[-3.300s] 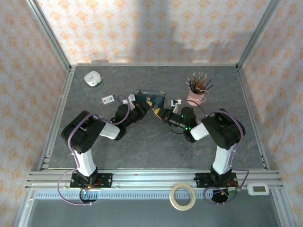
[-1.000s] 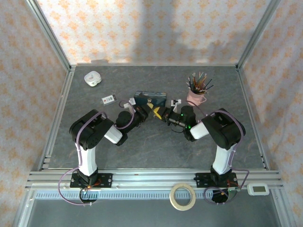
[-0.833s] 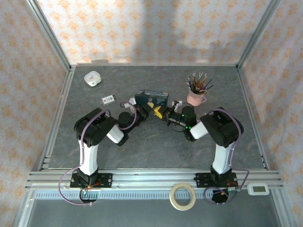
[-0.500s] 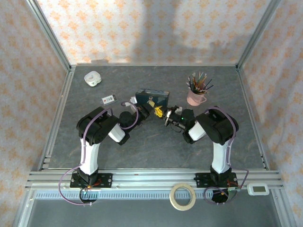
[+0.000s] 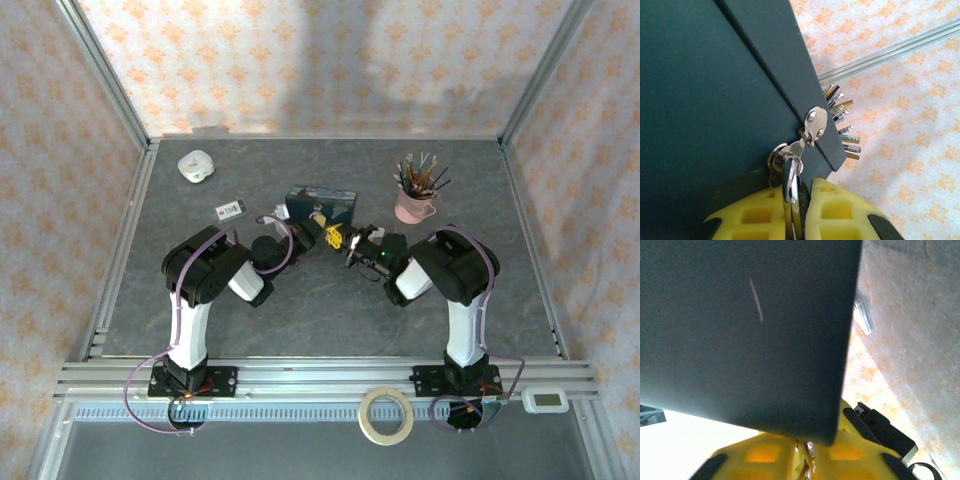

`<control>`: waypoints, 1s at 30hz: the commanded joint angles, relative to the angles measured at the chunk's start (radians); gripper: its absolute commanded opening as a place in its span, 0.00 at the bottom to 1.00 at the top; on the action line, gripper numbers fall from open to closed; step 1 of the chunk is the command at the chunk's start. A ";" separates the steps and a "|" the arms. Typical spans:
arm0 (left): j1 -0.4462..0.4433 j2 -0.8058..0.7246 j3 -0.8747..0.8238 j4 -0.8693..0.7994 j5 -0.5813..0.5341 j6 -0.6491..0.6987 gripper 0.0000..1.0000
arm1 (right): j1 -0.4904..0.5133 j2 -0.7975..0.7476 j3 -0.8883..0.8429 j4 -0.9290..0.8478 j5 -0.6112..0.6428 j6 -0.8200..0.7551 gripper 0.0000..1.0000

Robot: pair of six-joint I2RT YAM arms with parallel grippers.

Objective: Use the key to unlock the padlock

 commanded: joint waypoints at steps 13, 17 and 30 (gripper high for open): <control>-0.034 -0.032 -0.056 0.164 0.060 -0.051 0.00 | -0.003 -0.242 -0.082 -0.211 0.107 -0.494 0.44; -0.034 -0.050 -0.055 0.127 0.049 -0.049 0.00 | 0.008 -0.360 -0.063 -0.544 0.178 -0.726 0.47; -0.034 -0.053 -0.040 0.083 0.041 -0.101 0.00 | 0.041 -0.419 -0.043 -0.702 0.213 -1.064 0.43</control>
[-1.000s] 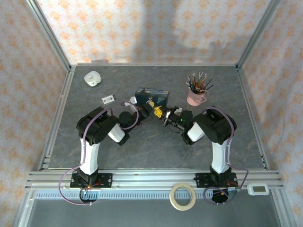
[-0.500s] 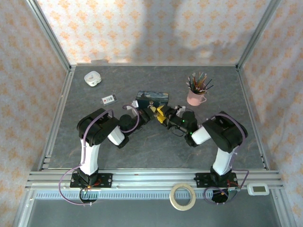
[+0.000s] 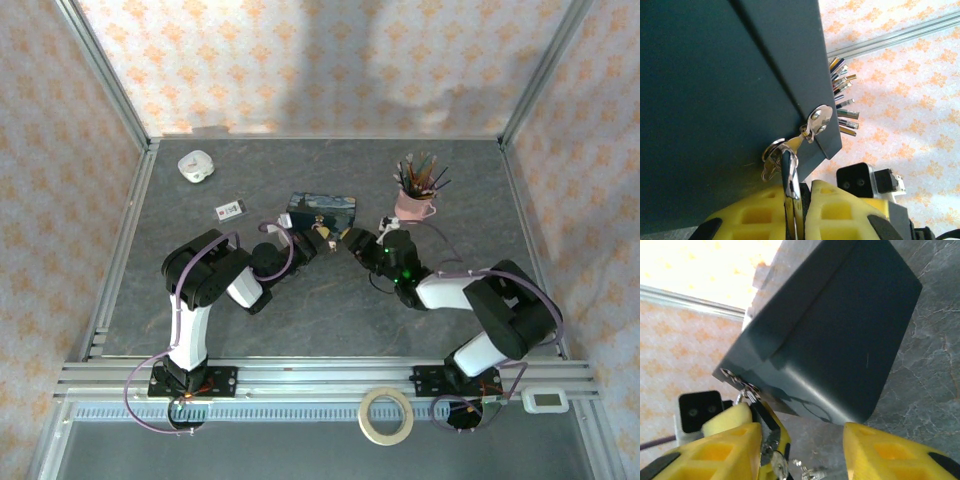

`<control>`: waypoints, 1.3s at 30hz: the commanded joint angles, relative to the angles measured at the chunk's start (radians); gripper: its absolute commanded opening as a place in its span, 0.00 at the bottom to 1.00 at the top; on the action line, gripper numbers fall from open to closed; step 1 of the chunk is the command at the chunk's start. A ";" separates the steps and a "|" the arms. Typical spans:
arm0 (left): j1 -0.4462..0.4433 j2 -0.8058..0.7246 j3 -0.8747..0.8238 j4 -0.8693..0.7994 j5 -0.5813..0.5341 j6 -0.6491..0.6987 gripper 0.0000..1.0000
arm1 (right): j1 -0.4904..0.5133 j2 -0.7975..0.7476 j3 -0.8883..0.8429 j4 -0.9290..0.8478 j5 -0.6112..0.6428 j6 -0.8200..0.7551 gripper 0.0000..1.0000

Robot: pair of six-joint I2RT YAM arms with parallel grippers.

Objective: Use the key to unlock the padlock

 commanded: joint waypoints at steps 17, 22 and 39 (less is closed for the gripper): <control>-0.011 -0.038 -0.007 0.066 0.011 -0.093 0.00 | 0.031 0.156 0.012 0.334 -0.179 -0.009 0.22; -0.014 -0.041 -0.011 0.074 0.010 -0.094 0.00 | 0.029 0.169 0.003 0.376 -0.178 0.031 0.00; -0.034 -0.027 0.042 0.259 0.206 0.153 0.00 | 0.028 0.377 0.065 1.073 -0.246 1.304 0.00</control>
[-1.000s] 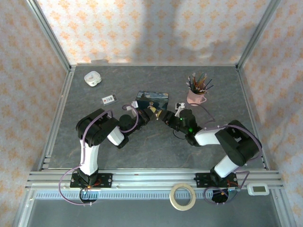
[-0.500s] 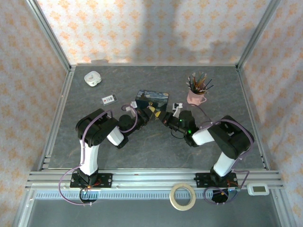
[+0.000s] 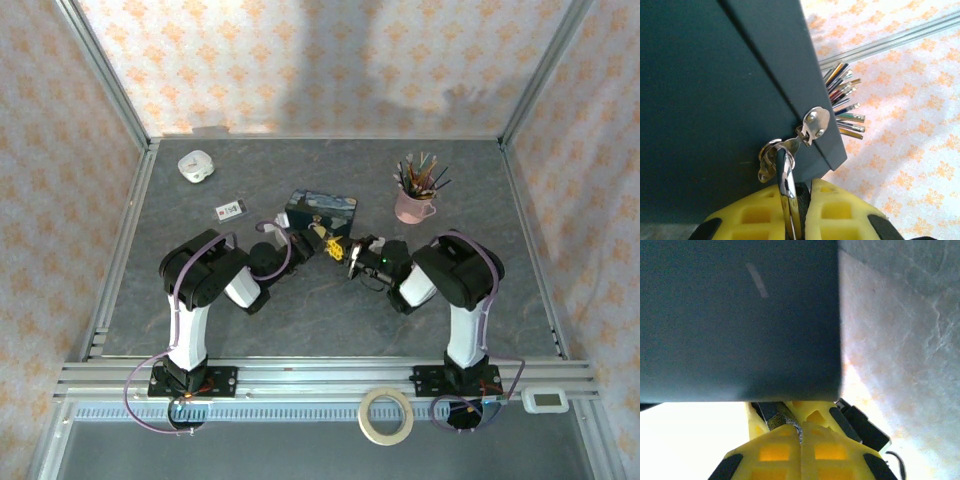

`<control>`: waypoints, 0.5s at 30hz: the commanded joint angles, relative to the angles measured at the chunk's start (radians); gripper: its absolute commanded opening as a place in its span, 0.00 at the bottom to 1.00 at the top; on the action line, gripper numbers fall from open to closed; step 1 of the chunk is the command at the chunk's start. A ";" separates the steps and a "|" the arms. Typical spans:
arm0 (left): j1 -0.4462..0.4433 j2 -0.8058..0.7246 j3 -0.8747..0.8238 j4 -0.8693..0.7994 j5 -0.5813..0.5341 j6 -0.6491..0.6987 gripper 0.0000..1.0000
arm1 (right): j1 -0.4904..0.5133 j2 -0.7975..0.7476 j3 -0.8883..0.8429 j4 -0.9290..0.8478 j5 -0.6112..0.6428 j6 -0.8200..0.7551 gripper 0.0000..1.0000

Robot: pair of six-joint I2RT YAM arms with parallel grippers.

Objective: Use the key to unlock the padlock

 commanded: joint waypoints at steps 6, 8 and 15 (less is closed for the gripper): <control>-0.046 -0.004 0.051 0.270 0.195 0.088 0.00 | 0.035 -0.012 0.080 0.387 0.034 0.366 0.00; -0.045 -0.003 0.048 0.271 0.179 0.075 0.00 | 0.036 -0.002 0.071 0.385 0.035 0.346 0.00; -0.034 0.005 -0.001 0.269 0.055 0.027 0.00 | 0.008 0.062 0.052 0.339 -0.014 0.082 0.13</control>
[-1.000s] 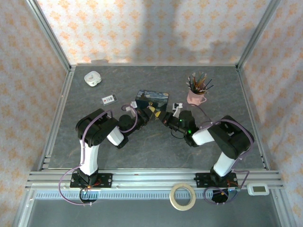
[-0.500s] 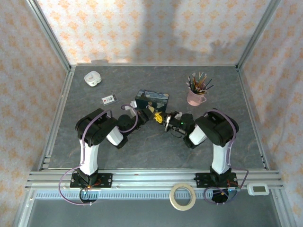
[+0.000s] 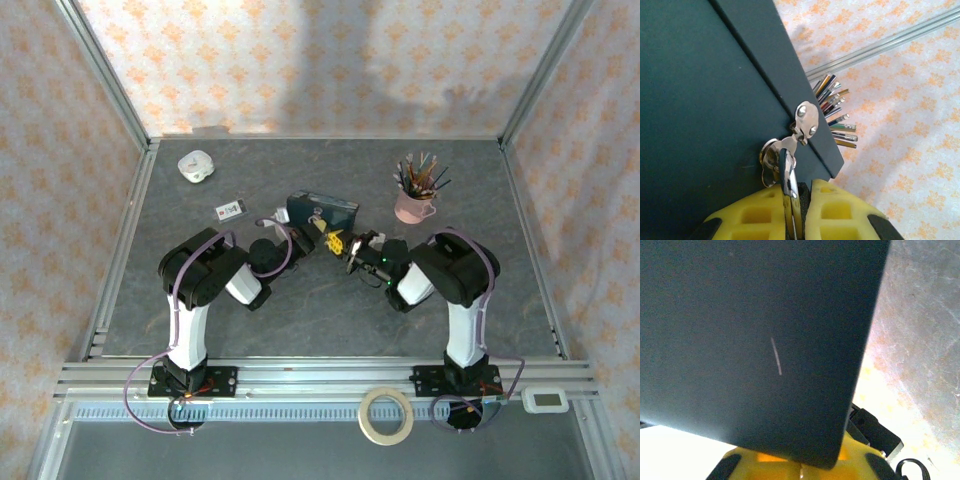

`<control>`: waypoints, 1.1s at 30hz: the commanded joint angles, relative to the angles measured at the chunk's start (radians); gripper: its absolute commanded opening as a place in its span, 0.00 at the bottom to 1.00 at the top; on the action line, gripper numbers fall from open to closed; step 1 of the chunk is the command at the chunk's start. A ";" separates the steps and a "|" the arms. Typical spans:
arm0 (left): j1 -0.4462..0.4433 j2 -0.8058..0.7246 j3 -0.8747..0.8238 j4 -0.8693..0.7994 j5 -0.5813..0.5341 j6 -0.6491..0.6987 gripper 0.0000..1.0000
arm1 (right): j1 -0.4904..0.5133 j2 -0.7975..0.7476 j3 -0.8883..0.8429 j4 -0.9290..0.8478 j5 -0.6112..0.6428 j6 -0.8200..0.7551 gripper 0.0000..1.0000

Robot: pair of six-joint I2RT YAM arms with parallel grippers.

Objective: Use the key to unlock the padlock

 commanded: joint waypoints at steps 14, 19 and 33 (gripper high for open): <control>-0.037 -0.036 -0.080 0.095 -0.041 -0.054 0.00 | -0.018 -0.267 -0.121 -0.419 0.046 -0.610 0.38; -0.042 -0.083 -0.084 -0.064 -0.067 -0.035 0.00 | -0.018 -0.464 -0.045 -0.885 0.185 -0.909 0.40; -0.090 -0.056 -0.024 -0.343 -0.118 -0.016 0.00 | -0.012 -0.672 0.073 -1.281 0.399 -1.224 0.41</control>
